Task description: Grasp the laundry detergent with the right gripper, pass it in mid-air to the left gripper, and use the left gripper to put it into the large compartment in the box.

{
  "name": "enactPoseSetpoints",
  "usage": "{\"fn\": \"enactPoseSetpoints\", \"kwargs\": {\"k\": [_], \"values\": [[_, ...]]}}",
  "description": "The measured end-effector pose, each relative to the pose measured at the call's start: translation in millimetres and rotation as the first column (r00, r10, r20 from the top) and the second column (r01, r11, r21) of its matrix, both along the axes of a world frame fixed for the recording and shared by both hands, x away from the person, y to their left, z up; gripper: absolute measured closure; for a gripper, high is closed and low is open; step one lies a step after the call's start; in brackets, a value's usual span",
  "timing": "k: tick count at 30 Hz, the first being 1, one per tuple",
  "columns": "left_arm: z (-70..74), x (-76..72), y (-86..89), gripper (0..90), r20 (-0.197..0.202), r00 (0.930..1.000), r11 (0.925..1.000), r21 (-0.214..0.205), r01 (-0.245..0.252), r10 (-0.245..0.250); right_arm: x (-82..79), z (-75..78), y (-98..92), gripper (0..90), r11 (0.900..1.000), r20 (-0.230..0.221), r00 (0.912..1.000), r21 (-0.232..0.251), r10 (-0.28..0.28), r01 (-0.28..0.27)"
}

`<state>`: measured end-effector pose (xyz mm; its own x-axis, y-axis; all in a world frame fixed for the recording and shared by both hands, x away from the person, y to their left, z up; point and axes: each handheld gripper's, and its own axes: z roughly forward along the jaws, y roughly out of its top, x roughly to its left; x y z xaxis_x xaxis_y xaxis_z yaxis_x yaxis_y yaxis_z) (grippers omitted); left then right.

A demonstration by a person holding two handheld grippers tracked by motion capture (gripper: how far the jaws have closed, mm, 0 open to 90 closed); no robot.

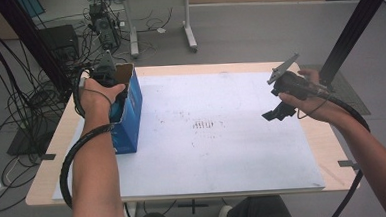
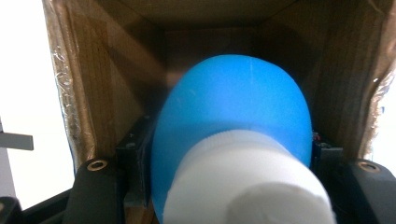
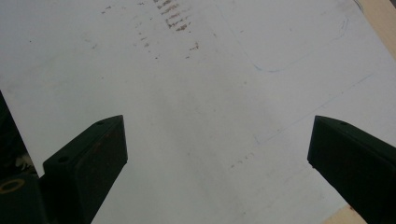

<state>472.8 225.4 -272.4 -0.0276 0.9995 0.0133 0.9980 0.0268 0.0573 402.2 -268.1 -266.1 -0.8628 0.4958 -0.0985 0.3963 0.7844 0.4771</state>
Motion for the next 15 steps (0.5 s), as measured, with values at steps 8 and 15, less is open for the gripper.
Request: {"fn": "enactPoseSetpoints", "kwargs": {"k": [8, 15], "values": [[-0.2, -0.4, -0.9, 35.7, 0.002, 1.0, 1.0, 0.002, 0.0, 0.0, 0.0, 1.2, 1.3, 4.7, 1.0, 0.003, 1.0, -0.002, 0.003, -0.003], [-0.4, -0.9, -1.0, 35.6, 0.006, 1.0, 1.0, 0.003, 0.0, 0.0, -0.6, 2.6, 0.8, 4.7, 1.0, 0.005, 1.0, -0.002, 0.003, -0.003]]}}
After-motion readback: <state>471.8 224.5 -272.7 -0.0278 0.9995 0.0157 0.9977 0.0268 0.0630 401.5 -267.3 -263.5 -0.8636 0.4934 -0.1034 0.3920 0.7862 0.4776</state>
